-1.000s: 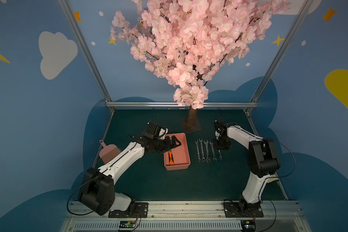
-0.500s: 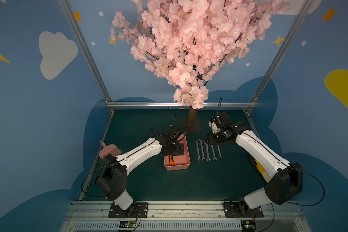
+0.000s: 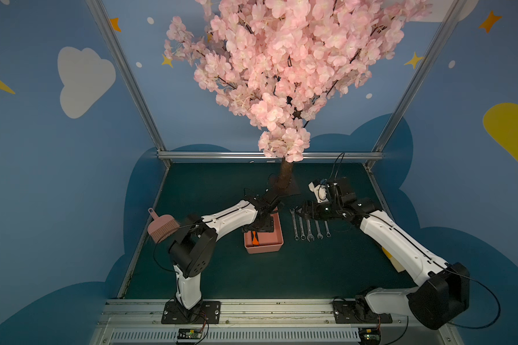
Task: Take out the wrench from the storage box
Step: Pick up the wrench from the storage box.
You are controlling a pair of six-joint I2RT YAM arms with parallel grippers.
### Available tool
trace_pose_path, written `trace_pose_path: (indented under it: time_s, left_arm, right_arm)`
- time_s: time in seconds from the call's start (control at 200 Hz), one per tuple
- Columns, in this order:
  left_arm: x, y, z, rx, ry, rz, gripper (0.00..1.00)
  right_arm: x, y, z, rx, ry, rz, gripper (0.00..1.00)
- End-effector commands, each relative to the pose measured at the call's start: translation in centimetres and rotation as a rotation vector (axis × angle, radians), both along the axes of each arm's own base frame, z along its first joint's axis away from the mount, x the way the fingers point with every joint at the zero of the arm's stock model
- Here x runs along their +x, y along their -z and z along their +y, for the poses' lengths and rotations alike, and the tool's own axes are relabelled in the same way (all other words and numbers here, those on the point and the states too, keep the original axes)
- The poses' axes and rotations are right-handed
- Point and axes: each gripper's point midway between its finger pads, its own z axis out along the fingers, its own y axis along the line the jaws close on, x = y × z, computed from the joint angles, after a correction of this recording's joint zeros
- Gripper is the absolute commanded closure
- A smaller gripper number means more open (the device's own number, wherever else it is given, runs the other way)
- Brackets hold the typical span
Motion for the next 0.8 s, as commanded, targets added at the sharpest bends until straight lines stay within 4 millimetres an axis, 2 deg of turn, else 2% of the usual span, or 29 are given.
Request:
trace_pose_path:
  time_s: [0.0,0.255,0.395,0.576,0.721,0.796]
  left_arm:
    - [0.0,0.7,1.1,0.076,-0.039,0.007,0.15]
    - [-0.1,2.6,2.0,0.157,-0.057,0.024,0.19]
    - [0.2,3.5,2.1,0.172,-0.075,0.011,0.23]
    - [-0.2,4.9,2.3,0.172,-0.086,0.02,0.36]
    - [-0.5,6.0,1.6,0.131,-0.083,0.043,0.49]
    - [-0.6,6.5,1.5,0.117,-0.081,0.056,0.6]
  right_arm:
    - [0.6,-2.2,1.4,0.079,-0.042,-0.053,0.22]
    - [0.9,-0.7,0.9,0.024,-0.049,-0.03,0.19]
    - [1.2,-0.9,0.0,0.002,-0.035,-0.039,0.18]
    - [1.3,-0.8,-0.9,-0.023,-0.025,-0.046,0.16]
    - [1.5,-0.9,-1.2,-0.032,-0.02,-0.052,0.15]
    - [1.5,-1.0,-1.2,-0.035,-0.02,-0.054,0.15]
